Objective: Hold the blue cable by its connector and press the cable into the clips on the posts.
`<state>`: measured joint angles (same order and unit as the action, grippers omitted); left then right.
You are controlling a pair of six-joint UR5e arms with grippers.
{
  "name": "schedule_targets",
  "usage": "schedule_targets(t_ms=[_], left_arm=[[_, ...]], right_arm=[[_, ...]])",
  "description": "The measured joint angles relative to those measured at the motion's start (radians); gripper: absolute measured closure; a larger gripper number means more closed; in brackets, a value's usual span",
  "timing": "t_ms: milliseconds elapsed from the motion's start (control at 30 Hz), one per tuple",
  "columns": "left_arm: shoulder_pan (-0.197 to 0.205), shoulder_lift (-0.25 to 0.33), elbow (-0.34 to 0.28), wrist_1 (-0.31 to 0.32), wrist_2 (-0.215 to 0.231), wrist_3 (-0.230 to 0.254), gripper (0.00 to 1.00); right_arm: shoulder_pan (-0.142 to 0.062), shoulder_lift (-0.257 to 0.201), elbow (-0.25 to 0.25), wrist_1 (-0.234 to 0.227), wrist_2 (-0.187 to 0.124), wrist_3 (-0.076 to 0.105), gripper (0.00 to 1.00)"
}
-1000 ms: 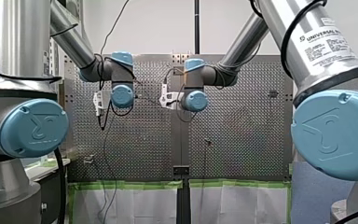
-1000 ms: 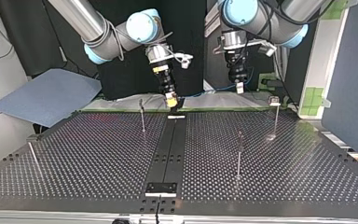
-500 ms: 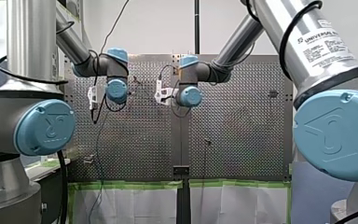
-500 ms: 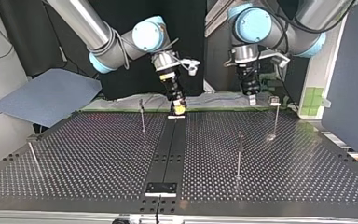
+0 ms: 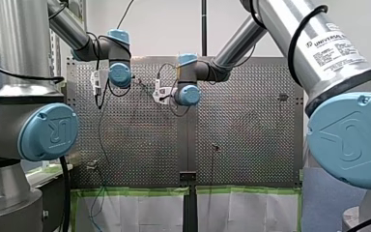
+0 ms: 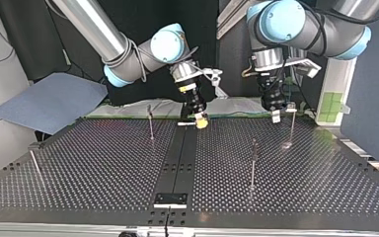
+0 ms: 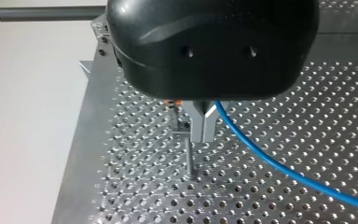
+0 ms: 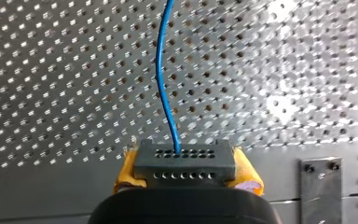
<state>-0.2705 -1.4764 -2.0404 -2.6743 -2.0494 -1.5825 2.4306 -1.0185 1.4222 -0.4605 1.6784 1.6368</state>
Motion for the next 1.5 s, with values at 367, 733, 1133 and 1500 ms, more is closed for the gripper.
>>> schedule_targets(t_ms=[367, 733, 1133, 1500], left_arm=[[0.001, -0.056, 0.005, -0.002, 0.026, -0.005, 1.0], [0.026, -0.072, 0.044, -0.008, 0.031, -0.024, 1.0], [0.055, -0.109, 0.065, 0.005, 0.079, -0.033, 1.0], [0.065, -0.132, 0.118, -0.021, 0.101, -0.045, 1.0]], right_arm=[[-0.006, 0.006, -0.064, 0.017, 0.0, 0.011, 1.0], [-0.028, 0.01, -0.086, 0.025, -0.001, 0.036, 1.0], [-0.044, 0.058, -0.157, 0.066, -0.034, 0.054, 1.0], [-0.053, 0.064, -0.218, 0.082, -0.049, 0.066, 1.0]])
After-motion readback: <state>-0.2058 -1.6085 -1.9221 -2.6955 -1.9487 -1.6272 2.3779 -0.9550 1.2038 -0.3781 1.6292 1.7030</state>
